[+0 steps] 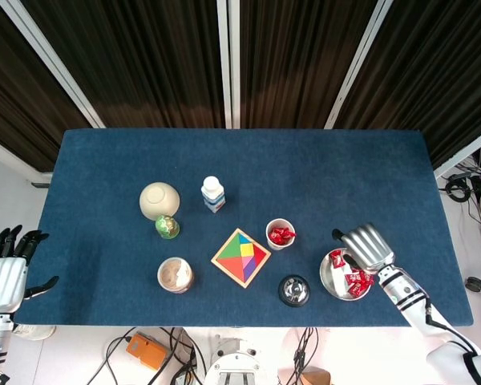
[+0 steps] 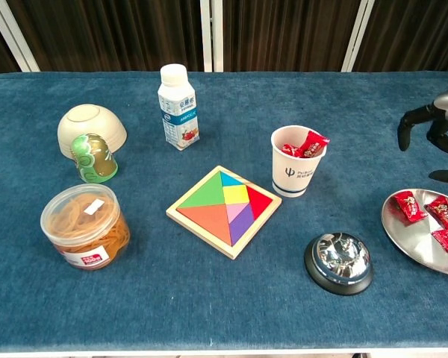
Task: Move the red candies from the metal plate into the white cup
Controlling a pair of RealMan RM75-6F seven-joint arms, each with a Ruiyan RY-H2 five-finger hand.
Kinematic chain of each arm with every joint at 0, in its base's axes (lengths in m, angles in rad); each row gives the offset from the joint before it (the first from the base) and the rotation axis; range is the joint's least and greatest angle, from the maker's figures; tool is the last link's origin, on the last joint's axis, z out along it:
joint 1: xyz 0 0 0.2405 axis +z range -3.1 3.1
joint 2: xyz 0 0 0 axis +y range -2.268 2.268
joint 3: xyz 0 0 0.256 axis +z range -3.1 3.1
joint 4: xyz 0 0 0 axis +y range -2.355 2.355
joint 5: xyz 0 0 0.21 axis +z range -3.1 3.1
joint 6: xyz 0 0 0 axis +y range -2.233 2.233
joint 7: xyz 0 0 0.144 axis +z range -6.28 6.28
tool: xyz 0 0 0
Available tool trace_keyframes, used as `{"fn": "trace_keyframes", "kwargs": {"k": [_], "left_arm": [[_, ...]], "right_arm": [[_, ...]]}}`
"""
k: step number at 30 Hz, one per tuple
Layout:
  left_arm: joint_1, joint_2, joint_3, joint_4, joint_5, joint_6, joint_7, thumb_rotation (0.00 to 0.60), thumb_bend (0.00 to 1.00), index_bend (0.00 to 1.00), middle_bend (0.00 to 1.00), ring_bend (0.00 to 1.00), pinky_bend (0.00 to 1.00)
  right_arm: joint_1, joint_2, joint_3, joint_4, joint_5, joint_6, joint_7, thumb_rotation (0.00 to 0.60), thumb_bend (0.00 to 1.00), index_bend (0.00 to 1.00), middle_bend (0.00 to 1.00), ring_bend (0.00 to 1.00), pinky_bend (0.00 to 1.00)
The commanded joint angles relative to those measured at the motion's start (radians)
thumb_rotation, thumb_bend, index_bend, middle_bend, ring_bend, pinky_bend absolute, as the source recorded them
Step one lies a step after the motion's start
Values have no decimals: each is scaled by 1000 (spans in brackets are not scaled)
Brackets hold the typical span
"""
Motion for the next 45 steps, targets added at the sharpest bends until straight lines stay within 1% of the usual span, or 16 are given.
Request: {"fn": "trace_keyframes", "kwargs": {"k": [1,5,11,24,36,42,45], "left_arm": [[0,0,1,-3,1,1,4,600,19,210,174,0,0],[4,5,1,-10,-2,6,7,600,20,210,174,0,0],[9,7,4,-14,-5,8,10,600,19,210,174,0,0],[14,4,5,-4,-7,10,0,600,20,210,174,0,0],[12,-1,5,11,-7,7,-12,600,20,210,174,0,0],[14,0,6,15,-7,8,-15,600,19,210,174,0,0],[15,-2,6,16,-7,10,-17,600,19,210,174,0,0]], "right_arm": [[-13,-17,-14,43,15,-27,10,600,425,474,864,1000,1000],[-9,-43,-19,83,10,-60,15,600,425,474,865,1000,1000],[-4,-74,-24,114,-14,-80,16,600,424,475,864,1000,1000],[-12,-127,-23,166,-41,-77,-13,600,423,496,864,1000,1000],[-15,-146,-16,184,-39,-90,-9,600,423,507,864,1000,1000],[-10,-154,-14,191,-32,-109,-8,600,427,566,864,1000,1000],[-11,-155,-11,193,-36,-104,-6,600,477,613,864,1000,1000]]}}
